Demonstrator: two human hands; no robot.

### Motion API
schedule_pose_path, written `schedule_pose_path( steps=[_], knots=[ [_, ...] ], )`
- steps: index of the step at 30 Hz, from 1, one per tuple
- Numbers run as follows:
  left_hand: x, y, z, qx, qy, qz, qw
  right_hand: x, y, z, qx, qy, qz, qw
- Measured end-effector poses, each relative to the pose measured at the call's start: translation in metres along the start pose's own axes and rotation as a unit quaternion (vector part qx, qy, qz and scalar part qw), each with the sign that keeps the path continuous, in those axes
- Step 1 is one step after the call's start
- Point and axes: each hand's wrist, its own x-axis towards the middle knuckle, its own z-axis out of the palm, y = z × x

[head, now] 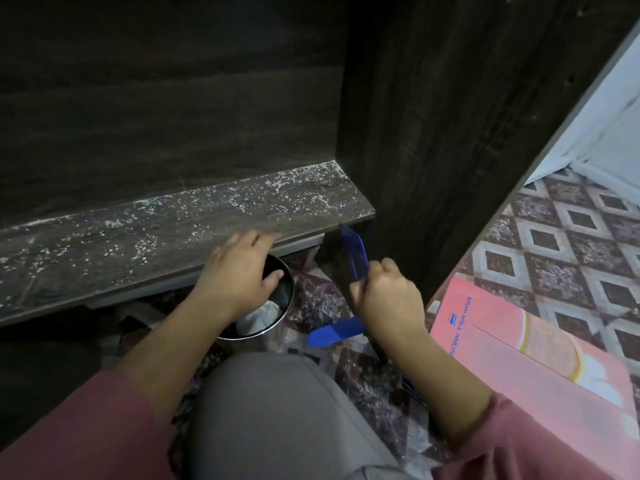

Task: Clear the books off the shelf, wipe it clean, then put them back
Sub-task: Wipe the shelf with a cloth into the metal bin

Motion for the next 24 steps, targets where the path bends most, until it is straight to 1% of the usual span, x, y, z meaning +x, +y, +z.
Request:
schedule_pose_path(
  steps=[1, 3, 5, 10, 14, 18, 20, 24],
  knots=[
    [0.001, -0.005, 0.006, 0.004, -0.014, -0.008, 1.0, 0.0, 0.003, 0.011, -0.014, -0.025, 0.0, 1.0],
    [0.004, -0.015, 0.019, 0.003, -0.031, -0.024, 0.999, 0.004, 0.011, 0.039, -0.059, -0.109, 0.003, 0.992],
    [0.007, -0.026, 0.03, -0.003, -0.022, -0.019, 1.0, 0.012, 0.019, 0.069, -0.083, -0.178, 0.014, 0.98],
    [0.02, -0.053, 0.048, -0.011, 0.017, -0.007, 1.0, 0.03, 0.034, 0.154, -0.048, -0.268, 0.075, 0.959],
    [0.032, -0.07, 0.056, -0.029, 0.042, -0.009, 0.999, 0.042, 0.04, 0.207, -0.016, -0.311, 0.121, 0.943],
    [0.043, -0.081, 0.062, -0.03, 0.086, 0.012, 0.996, 0.045, 0.047, 0.247, 0.025, -0.298, 0.186, 0.936],
    [0.047, -0.084, 0.062, -0.024, 0.099, 0.017, 0.995, 0.043, 0.053, 0.261, 0.052, -0.294, 0.222, 0.928],
    [0.048, -0.083, 0.062, -0.014, 0.106, 0.02, 0.994, 0.034, 0.063, 0.269, 0.058, -0.329, 0.265, 0.904]
  ],
)
